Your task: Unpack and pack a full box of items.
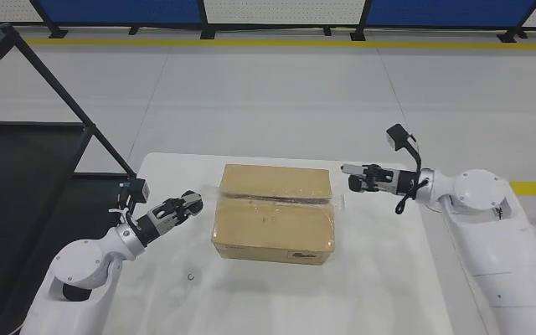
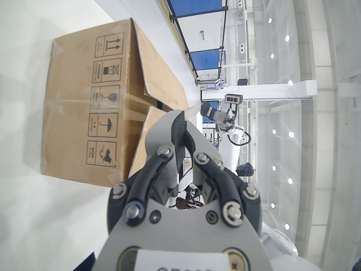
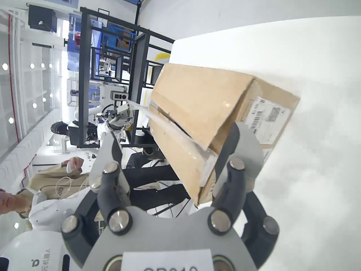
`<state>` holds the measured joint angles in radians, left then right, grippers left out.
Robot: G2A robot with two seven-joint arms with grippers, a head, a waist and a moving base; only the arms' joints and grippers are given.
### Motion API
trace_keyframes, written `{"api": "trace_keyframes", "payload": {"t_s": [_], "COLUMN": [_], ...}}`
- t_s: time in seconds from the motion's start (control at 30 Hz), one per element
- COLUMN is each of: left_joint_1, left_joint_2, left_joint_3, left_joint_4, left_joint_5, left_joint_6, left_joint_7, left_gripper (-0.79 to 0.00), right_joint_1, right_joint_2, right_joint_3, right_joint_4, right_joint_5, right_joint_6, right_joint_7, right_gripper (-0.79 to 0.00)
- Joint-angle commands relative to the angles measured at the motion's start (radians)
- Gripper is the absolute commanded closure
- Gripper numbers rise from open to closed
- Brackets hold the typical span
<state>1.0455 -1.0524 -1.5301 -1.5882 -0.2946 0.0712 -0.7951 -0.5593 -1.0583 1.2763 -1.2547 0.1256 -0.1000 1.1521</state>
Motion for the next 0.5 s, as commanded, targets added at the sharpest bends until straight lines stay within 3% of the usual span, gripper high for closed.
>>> {"api": "trace_keyframes", "payload": {"t_s": [0.0,0.23,0.47], "left_joint_1": [0.000,0.000,0.000], "left_joint_2": [0.000,0.000,0.000], "left_joint_3": [0.000,0.000,0.000], "left_joint_4": [0.000,0.000,0.000], "left_joint_5": [0.000,0.000,0.000], "left_joint_6": [0.000,0.000,0.000], "left_joint_7": [0.000,0.000,0.000], "left_gripper": [0.000,0.000,0.000], "right_joint_1": [-0.042,-0.101,-0.081], "right_joint_2": [0.006,0.010,0.002], "right_joint_3": [0.000,-0.039,-0.106], "right_joint_4": [-0.091,-0.230,-0.233], "right_joint_5": [-0.028,-0.108,-0.171], "right_joint_6": [0.027,0.059,0.135], "right_joint_7": [-0.002,-0.044,-0.094], "right_gripper": [0.000,0.000,0.000]}}
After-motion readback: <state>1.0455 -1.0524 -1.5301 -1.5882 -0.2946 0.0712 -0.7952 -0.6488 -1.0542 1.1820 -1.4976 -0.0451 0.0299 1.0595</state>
